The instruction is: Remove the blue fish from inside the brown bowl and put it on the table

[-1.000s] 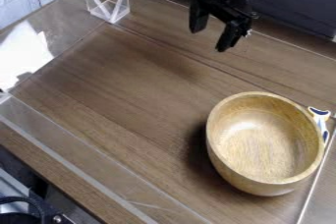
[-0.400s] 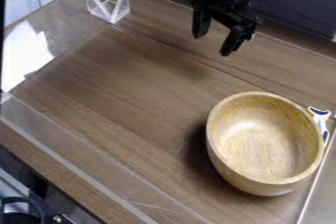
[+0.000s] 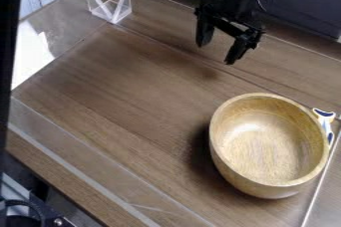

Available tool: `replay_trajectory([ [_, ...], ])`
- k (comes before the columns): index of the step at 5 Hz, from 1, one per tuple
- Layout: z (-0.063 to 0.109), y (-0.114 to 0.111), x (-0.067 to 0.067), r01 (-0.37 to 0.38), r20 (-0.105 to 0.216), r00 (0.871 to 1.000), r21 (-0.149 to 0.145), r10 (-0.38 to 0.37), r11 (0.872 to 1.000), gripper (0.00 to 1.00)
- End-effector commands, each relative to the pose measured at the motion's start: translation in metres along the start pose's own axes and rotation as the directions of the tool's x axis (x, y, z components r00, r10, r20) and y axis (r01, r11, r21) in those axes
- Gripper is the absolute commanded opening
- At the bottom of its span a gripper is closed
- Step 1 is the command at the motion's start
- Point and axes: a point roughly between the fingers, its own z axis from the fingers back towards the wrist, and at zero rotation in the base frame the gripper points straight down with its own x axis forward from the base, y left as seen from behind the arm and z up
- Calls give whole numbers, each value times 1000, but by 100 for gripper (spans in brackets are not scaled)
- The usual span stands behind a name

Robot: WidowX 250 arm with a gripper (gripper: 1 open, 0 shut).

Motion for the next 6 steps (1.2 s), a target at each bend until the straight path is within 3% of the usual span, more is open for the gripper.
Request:
replay_trajectory([
  [1, 19, 2, 3, 64, 64, 996, 13, -65, 998, 100],
  [2, 18, 3, 1, 130, 64, 989, 22, -131, 991, 100],
  [4, 1, 7, -12, 50, 50, 998, 7, -50, 999, 100],
  [5, 4, 7, -13, 35, 53, 998, 6, -35, 999, 0],
  [6, 9, 8, -14, 22, 54, 998, 3, -22, 1000, 0],
])
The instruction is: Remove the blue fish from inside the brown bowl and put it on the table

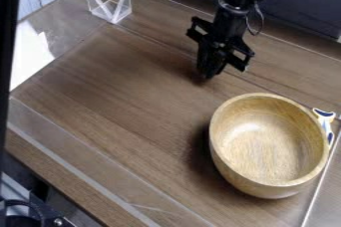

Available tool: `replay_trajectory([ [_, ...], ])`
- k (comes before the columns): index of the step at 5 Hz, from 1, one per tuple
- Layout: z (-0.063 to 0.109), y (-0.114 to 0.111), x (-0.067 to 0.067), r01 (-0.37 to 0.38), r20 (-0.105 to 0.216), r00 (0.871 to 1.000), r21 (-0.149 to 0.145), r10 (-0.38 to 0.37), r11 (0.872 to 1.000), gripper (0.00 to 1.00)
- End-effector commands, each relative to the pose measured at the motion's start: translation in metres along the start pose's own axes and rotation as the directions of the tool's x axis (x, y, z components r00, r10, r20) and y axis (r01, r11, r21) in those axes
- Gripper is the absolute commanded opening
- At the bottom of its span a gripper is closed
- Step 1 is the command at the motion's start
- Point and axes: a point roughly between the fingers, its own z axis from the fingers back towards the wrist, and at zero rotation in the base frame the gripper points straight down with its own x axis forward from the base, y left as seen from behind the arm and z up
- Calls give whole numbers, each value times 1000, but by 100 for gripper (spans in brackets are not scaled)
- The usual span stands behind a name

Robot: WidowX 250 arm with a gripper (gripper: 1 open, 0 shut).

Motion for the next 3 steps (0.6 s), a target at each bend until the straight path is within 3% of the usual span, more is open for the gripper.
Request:
replay_trajectory([
  [1, 45, 15, -5, -56, 98, 994, 15, 54, 998, 0],
  [3, 49, 44, -14, -97, 121, 988, 33, 92, 995, 0],
])
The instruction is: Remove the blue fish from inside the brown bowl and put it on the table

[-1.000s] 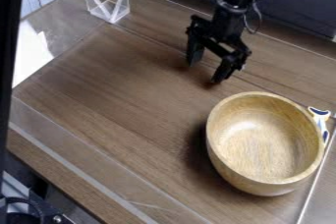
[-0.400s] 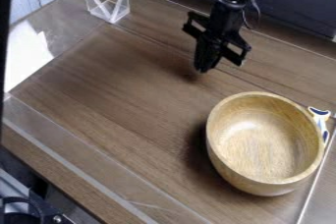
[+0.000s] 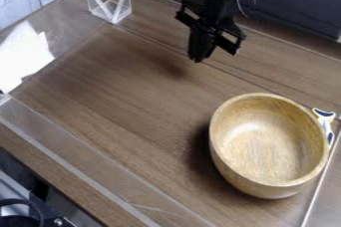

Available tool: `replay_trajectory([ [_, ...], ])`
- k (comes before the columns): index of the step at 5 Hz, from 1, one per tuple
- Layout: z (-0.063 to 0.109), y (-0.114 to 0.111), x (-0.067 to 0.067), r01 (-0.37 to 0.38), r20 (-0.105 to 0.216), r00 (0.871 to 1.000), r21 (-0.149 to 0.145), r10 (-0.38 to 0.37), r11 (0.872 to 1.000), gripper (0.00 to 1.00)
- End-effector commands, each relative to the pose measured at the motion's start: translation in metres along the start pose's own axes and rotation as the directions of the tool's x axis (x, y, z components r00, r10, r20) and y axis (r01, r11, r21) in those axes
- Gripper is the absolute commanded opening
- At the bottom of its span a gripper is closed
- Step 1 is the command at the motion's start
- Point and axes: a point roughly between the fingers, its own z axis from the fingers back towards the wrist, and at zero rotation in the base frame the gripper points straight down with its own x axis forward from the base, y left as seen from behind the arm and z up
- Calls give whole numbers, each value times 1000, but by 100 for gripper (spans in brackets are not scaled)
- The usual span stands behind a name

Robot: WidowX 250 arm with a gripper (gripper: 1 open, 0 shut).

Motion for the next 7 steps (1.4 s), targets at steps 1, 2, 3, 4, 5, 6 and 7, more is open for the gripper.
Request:
replay_trajectory([
  [1, 32, 22, -4, -5, 107, 994, 27, 2, 1000, 0],
  [2, 35, 38, -8, -14, 121, 993, 28, 10, 999, 0],
  [3, 45, 46, -7, -49, 118, 992, 32, 45, 998, 0],
  [4, 55, 56, -10, -97, 115, 989, 37, 92, 995, 0],
  [5, 61, 58, -18, -78, 152, 986, 28, 73, 997, 0],
  [6, 51, 56, -30, -97, 166, 981, -3, 96, 995, 0],
  [7, 44, 62, -34, -90, 190, 978, -15, 92, 996, 0],
])
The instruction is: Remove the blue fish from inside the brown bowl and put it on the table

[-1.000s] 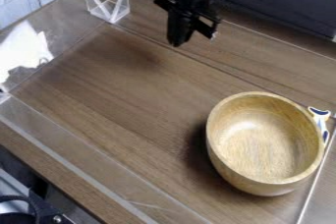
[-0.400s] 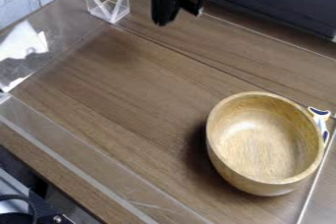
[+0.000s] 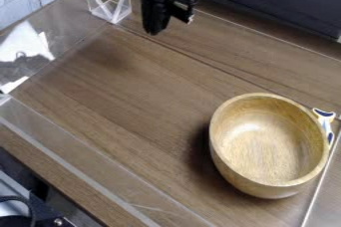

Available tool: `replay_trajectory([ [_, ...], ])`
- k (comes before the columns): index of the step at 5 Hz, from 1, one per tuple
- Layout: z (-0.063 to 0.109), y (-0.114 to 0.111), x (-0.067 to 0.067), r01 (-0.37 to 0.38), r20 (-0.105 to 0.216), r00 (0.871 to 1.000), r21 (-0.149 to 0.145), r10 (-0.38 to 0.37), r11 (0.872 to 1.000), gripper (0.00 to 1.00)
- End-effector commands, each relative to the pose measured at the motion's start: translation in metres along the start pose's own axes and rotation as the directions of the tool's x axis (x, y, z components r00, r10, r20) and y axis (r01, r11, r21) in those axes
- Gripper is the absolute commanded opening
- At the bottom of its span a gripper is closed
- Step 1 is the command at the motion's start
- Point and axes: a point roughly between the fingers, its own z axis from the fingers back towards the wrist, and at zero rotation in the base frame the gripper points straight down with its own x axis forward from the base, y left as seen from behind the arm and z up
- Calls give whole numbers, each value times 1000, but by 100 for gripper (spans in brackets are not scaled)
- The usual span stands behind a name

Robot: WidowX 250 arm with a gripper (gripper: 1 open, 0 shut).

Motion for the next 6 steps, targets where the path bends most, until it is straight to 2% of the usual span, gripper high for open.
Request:
replay_trajectory([
  [1, 26, 19, 4, 33, 115, 993, 8, -33, 999, 0],
  [2, 22, 27, 12, 84, 139, 987, 8, -84, 996, 0],
  [3, 19, 38, 15, 40, 176, 984, -10, -38, 999, 0],
  [4, 19, 51, 12, -36, 218, 975, -47, 46, 998, 0],
  [5, 5, 55, -1, -78, 235, 967, -86, 96, 993, 0],
  [6, -7, 49, -7, -80, 249, 963, -119, 107, 990, 0],
])
